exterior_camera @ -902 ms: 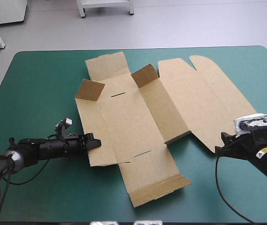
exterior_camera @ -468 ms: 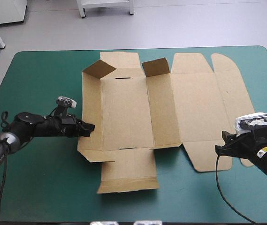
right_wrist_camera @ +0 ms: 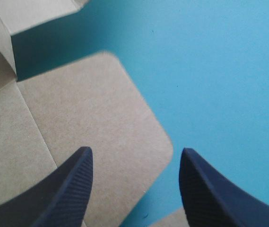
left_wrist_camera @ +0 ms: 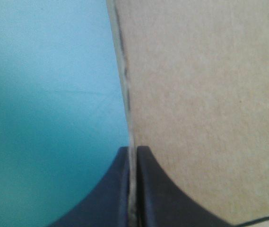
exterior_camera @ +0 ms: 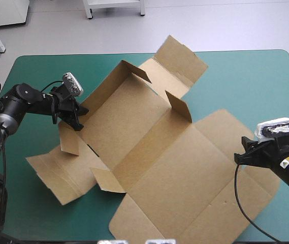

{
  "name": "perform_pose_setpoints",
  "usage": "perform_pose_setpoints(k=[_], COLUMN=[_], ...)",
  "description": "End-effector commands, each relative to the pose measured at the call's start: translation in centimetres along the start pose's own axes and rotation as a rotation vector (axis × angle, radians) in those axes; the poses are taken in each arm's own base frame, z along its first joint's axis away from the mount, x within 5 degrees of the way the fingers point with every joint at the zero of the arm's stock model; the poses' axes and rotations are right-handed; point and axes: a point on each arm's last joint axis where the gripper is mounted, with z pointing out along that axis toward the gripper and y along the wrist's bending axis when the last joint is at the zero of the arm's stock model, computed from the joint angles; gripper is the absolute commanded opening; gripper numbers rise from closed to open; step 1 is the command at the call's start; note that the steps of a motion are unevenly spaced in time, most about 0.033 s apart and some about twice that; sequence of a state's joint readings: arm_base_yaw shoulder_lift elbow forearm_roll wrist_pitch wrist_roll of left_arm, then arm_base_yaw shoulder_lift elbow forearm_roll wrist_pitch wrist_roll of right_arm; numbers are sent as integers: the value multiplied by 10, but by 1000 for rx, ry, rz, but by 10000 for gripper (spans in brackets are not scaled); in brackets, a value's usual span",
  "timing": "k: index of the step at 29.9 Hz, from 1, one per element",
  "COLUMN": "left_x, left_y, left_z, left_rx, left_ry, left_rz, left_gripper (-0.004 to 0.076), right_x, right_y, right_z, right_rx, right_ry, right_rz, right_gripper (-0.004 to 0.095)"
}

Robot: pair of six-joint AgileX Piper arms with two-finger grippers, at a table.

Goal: Fold the box

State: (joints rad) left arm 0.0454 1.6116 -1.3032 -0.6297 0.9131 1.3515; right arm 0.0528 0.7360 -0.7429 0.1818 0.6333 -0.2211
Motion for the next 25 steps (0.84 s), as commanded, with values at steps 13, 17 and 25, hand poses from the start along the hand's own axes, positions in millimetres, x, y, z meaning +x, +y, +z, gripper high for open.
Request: perform_pose_setpoints(k=[13, 17, 25], left_x=[-129, -139, -143], left_y=[-5, -23, -60], left_z=[-18, -10, 5], left_rx=[-436, -411, -427], left_ry=[-132, -128, -100], left_rz=[658, 730, 632], left_gripper=[-8, -8, -8], right_x=[-19, -21, -22], right_y=[-2, -1, -2], right_z=[-7, -4, 3], right_rx=[13, -3, 0], right_ry=[-136, -140, -132], right_rz=[13, 40, 46], right_gripper=[509, 509, 509])
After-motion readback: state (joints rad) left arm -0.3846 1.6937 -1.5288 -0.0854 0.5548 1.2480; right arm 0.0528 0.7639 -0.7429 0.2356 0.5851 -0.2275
